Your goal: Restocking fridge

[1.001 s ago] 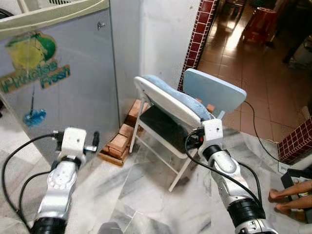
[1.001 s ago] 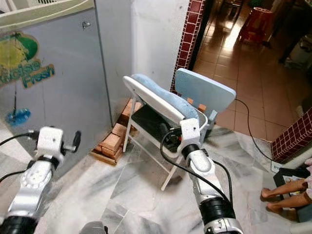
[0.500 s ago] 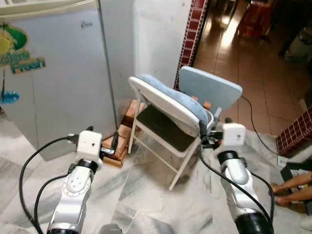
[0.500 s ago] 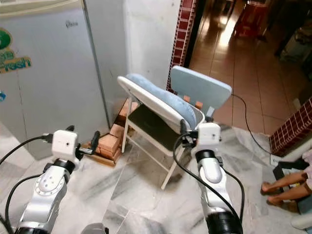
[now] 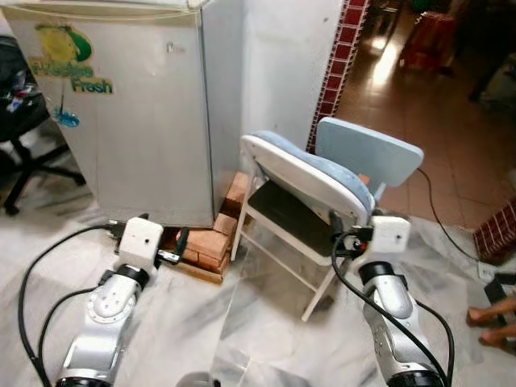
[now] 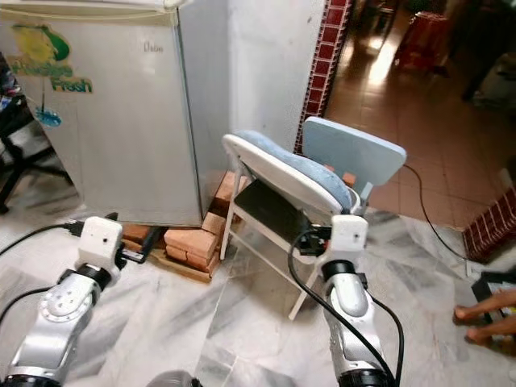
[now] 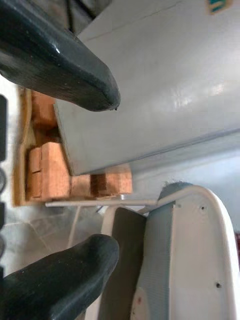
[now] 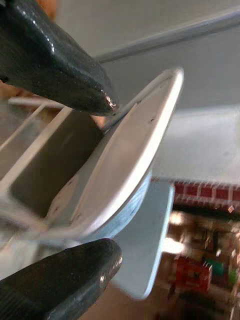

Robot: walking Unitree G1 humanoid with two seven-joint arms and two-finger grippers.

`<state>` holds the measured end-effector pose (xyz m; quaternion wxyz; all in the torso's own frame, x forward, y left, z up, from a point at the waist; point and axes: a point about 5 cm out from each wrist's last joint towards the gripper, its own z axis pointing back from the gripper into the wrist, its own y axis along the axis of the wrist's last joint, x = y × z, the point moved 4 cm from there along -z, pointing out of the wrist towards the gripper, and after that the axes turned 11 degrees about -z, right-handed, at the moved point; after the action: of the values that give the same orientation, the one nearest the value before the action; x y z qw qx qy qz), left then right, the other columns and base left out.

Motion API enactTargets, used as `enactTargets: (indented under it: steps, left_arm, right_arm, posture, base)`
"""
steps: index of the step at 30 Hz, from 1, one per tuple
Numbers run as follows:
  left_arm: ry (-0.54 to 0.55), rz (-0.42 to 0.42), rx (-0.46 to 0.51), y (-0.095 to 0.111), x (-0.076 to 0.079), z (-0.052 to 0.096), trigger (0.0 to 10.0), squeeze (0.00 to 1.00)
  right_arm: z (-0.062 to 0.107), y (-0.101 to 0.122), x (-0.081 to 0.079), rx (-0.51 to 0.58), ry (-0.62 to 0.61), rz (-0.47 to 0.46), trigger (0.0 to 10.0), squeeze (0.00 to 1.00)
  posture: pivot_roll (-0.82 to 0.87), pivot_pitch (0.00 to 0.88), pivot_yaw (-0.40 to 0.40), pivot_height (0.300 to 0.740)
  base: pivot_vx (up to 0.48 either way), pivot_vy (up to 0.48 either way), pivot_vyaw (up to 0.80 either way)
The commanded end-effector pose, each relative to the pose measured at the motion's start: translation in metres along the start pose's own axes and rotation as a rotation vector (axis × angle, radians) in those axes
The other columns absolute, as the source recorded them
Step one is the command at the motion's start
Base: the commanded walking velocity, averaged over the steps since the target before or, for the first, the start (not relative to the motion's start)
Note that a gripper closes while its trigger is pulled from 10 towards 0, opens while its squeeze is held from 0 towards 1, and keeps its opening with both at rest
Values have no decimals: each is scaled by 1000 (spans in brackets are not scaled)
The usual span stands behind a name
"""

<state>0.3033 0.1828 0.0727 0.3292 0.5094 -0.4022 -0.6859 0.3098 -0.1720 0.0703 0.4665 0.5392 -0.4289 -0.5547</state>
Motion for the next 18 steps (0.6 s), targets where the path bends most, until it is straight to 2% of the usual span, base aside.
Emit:
enactTargets:
  steps: [1, 5, 8, 11, 12, 14, 18]
  left_arm:
    - [-61, -32, 12, 6, 9, -3, 10000, 0]
    - [-70, -50, 26, 10, 14, 0, 10000, 0]
    - [-56, -22, 34, 11, 19, 1, 10000, 0]
    - [1, 54, 24, 10, 28, 5, 10000, 0]
    - [1, 54, 24, 10, 28, 5, 10000, 0]
    - [71, 105, -6, 4, 28, 10, 10000, 0]
    - [96, 100, -4, 2, 27, 13, 10000, 0]
  right_arm:
    - [0, 5, 4, -20, 15, 33, 10000, 0]
    - [2, 9, 4, -42, 65, 73, 10000, 0]
    - [1, 12, 2, -49, 82, 68, 10000, 0]
    - [1, 12, 6, -26, 2, 82, 10000, 0]
    - [1, 12, 6, -26, 2, 82, 10000, 0]
    - [3, 11, 4, 7, -32, 46, 10000, 0]
    - [6, 13, 6, 53, -90, 77, 10000, 0]
  posture:
    - [-2, 0, -31, 740]
    - [-1, 0, -25, 740]
    - [-4, 0, -18, 740]
    - [-3, 0, -11, 740]
    - [-3, 0, -11, 740]
    - [3, 0, -12, 740]
    - [15, 0, -24, 740]
  base:
    - [0, 431, 0]
    - [0, 435, 0]
    - [0, 446, 0]
    - [0, 465, 0]
    - [0, 465, 0]
    - [0, 469, 0]
    - [0, 472, 0]
